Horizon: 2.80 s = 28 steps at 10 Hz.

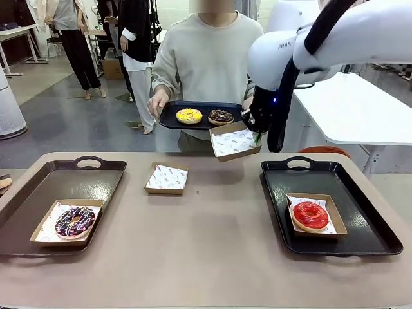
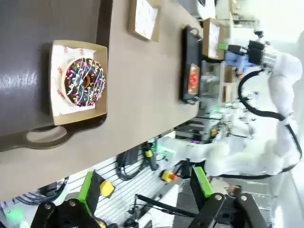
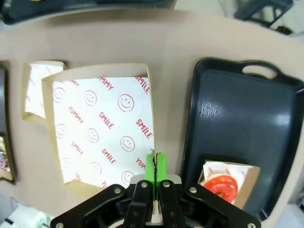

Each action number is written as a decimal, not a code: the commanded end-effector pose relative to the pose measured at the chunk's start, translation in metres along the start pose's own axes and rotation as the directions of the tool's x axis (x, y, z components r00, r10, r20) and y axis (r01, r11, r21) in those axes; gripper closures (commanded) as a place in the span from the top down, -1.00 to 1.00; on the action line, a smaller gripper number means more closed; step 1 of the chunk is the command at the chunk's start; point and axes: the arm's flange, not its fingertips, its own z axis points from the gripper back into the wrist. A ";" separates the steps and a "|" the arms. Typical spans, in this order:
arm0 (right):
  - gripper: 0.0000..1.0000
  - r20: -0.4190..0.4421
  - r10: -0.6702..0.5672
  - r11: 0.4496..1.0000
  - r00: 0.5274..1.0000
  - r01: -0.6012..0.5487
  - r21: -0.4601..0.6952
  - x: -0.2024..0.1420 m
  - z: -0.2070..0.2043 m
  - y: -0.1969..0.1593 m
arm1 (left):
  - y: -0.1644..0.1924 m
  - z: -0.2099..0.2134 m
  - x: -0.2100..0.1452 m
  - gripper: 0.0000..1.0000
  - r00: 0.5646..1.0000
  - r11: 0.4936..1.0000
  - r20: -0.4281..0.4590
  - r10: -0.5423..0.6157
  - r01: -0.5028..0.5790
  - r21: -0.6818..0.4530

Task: Individually package the donuts and arrange them on the tray.
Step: Place the picked Paper togo box on the Handle tray while simultaneously picking up another Paper togo box from the table with the other hand.

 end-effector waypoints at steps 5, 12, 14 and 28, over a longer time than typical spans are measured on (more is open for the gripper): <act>-1.00 -0.089 -0.010 1.000 0.996 0.013 0.026 0.032 -0.012 0.013 | 0.099 0.040 0.033 1.00 0.988 0.944 0.025 0.152 -0.138 -0.299; -1.00 -0.069 0.005 1.000 0.998 -0.005 0.001 0.025 -0.016 0.012 | 0.102 0.035 0.028 1.00 0.983 0.944 0.017 0.181 -0.168 -0.282; -1.00 -0.069 0.005 1.000 0.998 -0.005 0.001 0.025 -0.016 0.012 | 0.102 0.035 0.028 1.00 0.983 0.944 0.017 0.181 -0.168 -0.282; -1.00 -0.069 0.005 1.000 0.998 -0.005 0.001 0.025 -0.016 0.012 | 0.102 0.035 0.028 1.00 0.983 0.944 0.017 0.181 -0.168 -0.282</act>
